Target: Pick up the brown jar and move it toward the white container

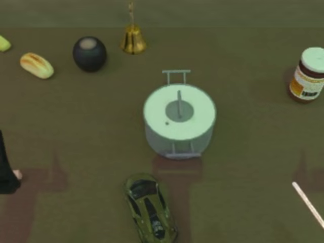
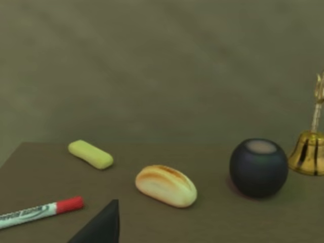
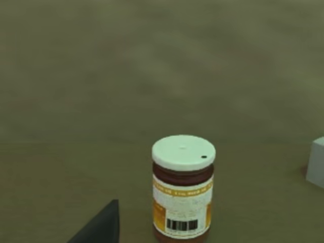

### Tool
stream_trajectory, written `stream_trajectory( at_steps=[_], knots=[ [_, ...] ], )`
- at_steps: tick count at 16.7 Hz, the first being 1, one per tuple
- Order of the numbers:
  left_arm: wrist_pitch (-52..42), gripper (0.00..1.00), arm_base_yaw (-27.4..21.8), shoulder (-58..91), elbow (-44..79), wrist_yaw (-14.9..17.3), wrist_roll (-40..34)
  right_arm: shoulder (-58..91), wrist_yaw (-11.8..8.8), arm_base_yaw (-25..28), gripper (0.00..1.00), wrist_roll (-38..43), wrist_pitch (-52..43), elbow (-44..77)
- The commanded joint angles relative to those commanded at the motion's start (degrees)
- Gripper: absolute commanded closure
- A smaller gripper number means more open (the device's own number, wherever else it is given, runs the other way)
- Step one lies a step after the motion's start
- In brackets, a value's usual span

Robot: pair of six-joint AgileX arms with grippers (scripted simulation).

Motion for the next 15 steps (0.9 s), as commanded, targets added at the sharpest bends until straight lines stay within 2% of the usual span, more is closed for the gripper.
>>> stream_trajectory(
  at_steps=[4, 7, 11, 15],
  knots=[
    [0.00, 0.00, 0.00, 0.00, 0.00, 0.00, 0.00, 1.01, -0.13, 0.09, 0.00, -0.28, -0.61, 1.44],
    [0.00, 0.00, 0.00, 0.00, 0.00, 0.00, 0.00, 5.88, -0.50, 0.27, 0.00, -1.59, -3.50, 7.68],
    [0.00, 0.00, 0.00, 0.00, 0.00, 0.00, 0.00, 18.47, -0.87, 0.22, 0.00, -4.80, -11.00, 21.84],
    [0.00, 0.00, 0.00, 0.00, 0.00, 0.00, 0.00, 37.05, -1.09, -0.11, 0.00, -9.49, -22.26, 40.81]
  ],
)
